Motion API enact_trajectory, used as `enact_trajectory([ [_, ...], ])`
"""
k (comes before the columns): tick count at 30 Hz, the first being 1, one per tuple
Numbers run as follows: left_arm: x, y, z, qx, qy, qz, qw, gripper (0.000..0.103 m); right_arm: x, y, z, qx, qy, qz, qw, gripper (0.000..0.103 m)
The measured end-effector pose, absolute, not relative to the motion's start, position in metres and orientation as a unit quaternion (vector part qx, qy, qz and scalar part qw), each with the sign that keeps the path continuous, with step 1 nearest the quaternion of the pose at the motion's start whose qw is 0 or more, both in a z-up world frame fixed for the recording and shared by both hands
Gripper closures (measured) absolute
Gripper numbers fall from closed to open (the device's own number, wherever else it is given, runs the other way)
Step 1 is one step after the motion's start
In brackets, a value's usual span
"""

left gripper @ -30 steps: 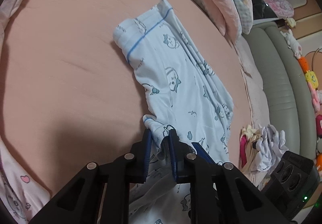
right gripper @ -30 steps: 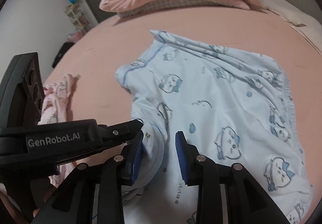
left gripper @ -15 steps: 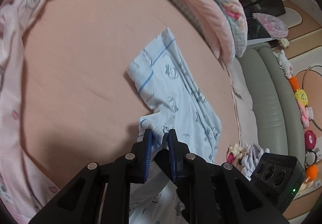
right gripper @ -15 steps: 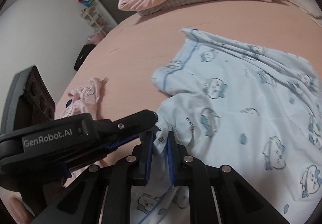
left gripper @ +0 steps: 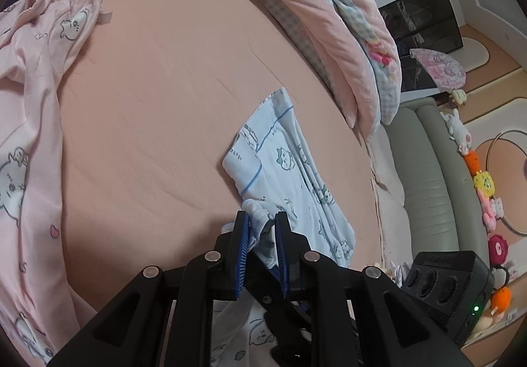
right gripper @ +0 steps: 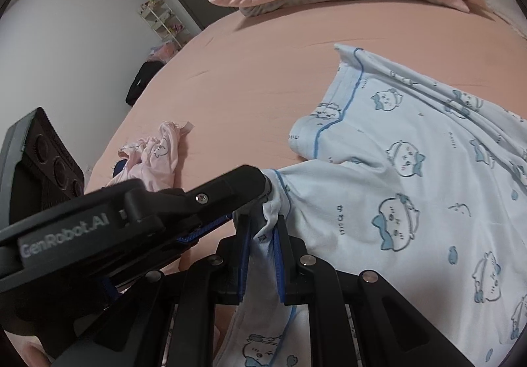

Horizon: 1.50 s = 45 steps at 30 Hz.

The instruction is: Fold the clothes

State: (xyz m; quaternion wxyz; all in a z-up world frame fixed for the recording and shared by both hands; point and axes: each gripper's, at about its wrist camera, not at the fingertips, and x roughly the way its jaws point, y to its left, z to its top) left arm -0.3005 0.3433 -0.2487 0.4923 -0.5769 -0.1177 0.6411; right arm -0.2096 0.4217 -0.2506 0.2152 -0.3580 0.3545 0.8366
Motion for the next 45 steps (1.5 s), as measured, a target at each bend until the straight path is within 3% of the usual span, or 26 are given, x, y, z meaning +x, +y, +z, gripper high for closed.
enact_trajectory([
  [14,-0.310,0.331,-0.251,-0.591,-0.094,0.667,0.444,0.088,-0.222,0.415,-0.264,-0.369,0.361,0.830,0.210,0.090],
  [15,-0.310,0.330,-0.249,-0.591,-0.087,0.672,0.437,0.085,-0.220,0.415,-0.263,-0.367,0.363,0.829,0.216,0.082],
  [16,-0.310,0.328,-0.248,-0.590,-0.079,0.678,0.430,0.074,-0.217,0.416,-0.262,-0.364,0.365,0.827,0.222,0.061],
  [17,-0.310,0.327,-0.246,-0.590,-0.072,0.684,0.423,0.063,-0.214,0.417,-0.260,-0.360,0.368,0.827,0.225,0.051],
  [18,-0.310,0.325,-0.245,-0.587,-0.070,0.689,0.419,0.041,-0.210,0.417,-0.258,-0.356,0.370,0.827,0.229,0.040],
  [19,-0.309,0.322,-0.243,-0.583,-0.070,0.694,0.417,0.026,-0.207,0.418,-0.256,-0.351,0.372,0.827,0.232,0.040],
  [20,-0.310,0.319,-0.243,-0.585,-0.078,0.692,0.415,0.024,-0.202,0.419,-0.254,-0.346,0.375,0.828,0.234,0.040],
  [25,-0.307,0.311,-0.254,-0.611,-0.120,0.663,0.416,0.024,-0.173,0.423,-0.240,-0.322,0.403,0.821,0.245,0.037],
  [45,-0.242,0.280,-0.243,-0.603,-0.093,0.670,0.424,0.024,-0.064,0.410,-0.189,-0.291,0.422,0.799,0.314,0.036],
])
